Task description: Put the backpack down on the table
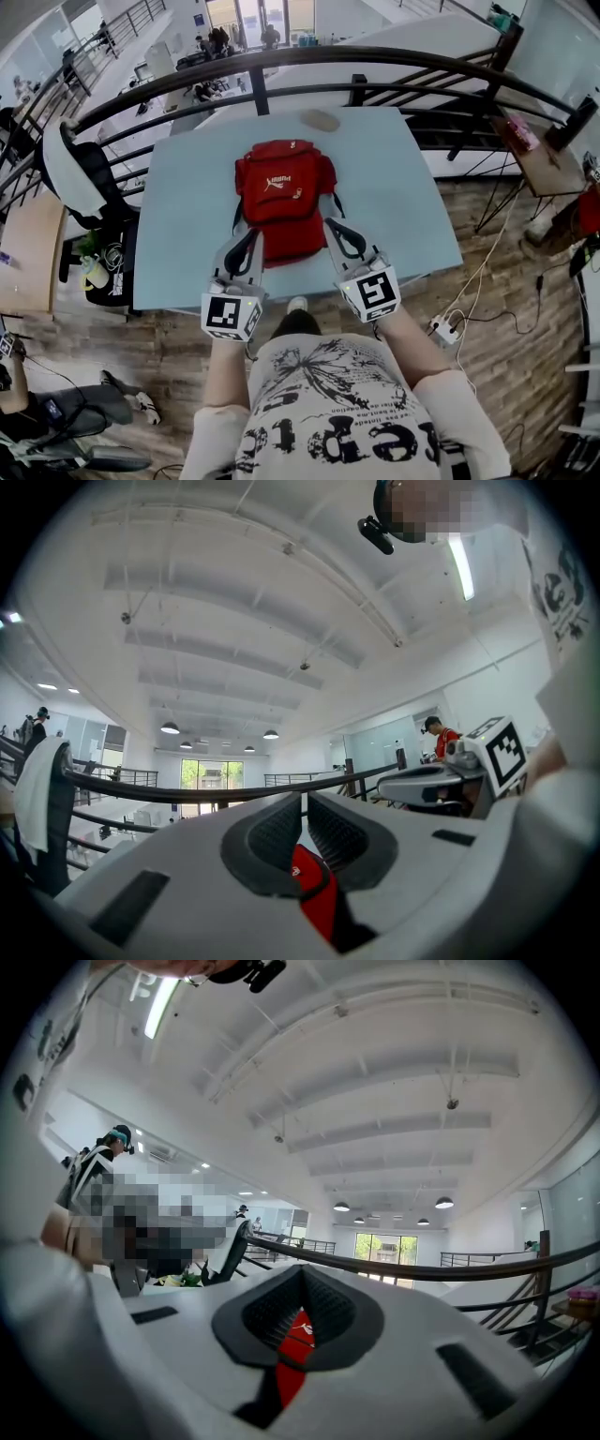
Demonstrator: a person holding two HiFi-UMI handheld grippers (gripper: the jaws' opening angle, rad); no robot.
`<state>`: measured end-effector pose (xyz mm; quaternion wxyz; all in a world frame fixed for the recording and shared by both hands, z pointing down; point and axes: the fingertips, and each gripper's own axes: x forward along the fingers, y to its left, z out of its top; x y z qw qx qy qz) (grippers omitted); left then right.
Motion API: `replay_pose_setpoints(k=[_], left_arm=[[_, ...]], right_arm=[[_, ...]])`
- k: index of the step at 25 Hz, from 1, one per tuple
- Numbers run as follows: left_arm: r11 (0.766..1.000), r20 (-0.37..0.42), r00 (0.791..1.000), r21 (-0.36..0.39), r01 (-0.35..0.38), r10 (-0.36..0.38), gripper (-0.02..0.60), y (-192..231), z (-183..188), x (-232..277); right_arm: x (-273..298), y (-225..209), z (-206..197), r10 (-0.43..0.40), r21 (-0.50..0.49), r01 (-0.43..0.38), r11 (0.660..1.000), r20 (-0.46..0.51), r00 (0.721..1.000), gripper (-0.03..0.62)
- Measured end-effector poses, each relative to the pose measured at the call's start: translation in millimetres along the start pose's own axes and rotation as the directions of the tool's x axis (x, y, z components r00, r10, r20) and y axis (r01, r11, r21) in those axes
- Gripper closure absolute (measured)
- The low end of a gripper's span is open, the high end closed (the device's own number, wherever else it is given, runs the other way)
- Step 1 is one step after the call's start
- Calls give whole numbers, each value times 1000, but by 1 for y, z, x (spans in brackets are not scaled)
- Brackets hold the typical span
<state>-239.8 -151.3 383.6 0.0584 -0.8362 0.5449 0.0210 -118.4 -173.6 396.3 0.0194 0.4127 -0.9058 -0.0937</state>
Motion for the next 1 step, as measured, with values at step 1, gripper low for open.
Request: replay_pose_setpoints(k=[1], left_arm=[[1000,1,1000,2,2,-2,557,0,0,1]], right_arm=[[0,-1,0,1,0,-1,1000,3,1000,602]])
